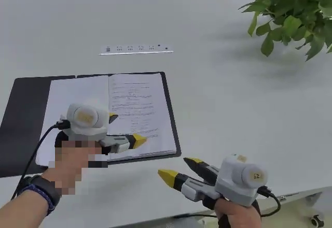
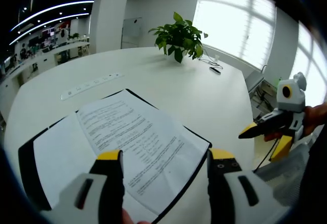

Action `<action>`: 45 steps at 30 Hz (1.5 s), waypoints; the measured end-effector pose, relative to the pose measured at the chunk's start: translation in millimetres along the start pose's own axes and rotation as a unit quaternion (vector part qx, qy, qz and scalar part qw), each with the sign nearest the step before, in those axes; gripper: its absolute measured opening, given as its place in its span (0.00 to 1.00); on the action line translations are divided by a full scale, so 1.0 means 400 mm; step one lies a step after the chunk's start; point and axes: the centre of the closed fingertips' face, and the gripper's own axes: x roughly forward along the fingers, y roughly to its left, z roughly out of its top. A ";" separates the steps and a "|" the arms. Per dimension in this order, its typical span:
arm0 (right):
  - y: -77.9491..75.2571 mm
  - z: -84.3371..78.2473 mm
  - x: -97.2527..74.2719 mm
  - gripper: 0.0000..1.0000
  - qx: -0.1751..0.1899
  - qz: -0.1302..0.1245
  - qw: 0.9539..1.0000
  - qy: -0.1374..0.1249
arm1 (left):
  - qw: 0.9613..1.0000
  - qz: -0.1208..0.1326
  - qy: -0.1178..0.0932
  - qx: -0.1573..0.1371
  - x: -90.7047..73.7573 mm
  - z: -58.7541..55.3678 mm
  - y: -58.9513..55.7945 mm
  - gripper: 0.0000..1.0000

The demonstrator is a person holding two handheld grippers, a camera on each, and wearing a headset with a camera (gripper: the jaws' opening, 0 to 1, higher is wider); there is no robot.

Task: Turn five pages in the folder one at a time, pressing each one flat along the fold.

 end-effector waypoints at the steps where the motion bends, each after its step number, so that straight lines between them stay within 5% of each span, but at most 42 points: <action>1: 0.000 -0.002 -0.001 0.57 0.000 -0.001 1.000 0.001 | 1.000 0.000 0.003 0.004 0.012 -0.002 -0.002 0.66; 11: -0.013 -0.012 -0.012 0.57 0.006 -0.008 1.000 0.004 | 0.999 0.005 0.021 0.049 0.104 -0.021 -0.038 0.65; 20: -0.030 -0.017 -0.025 0.56 0.017 -0.014 1.000 0.003 | 0.998 0.010 0.045 0.048 0.168 -0.065 -0.056 0.67; 25: -0.035 -0.023 -0.023 0.55 0.020 -0.015 1.000 0.006 | 0.997 0.016 0.054 0.048 0.180 -0.086 -0.052 0.67; 33: -0.034 -0.014 0.002 0.55 0.016 -0.009 1.000 0.012 | 0.994 0.022 0.054 0.090 0.184 -0.096 -0.045 0.65; 45: -0.030 -0.006 0.038 0.53 0.006 0.004 1.000 0.023 | 0.995 0.024 0.040 0.089 0.181 -0.092 -0.028 0.59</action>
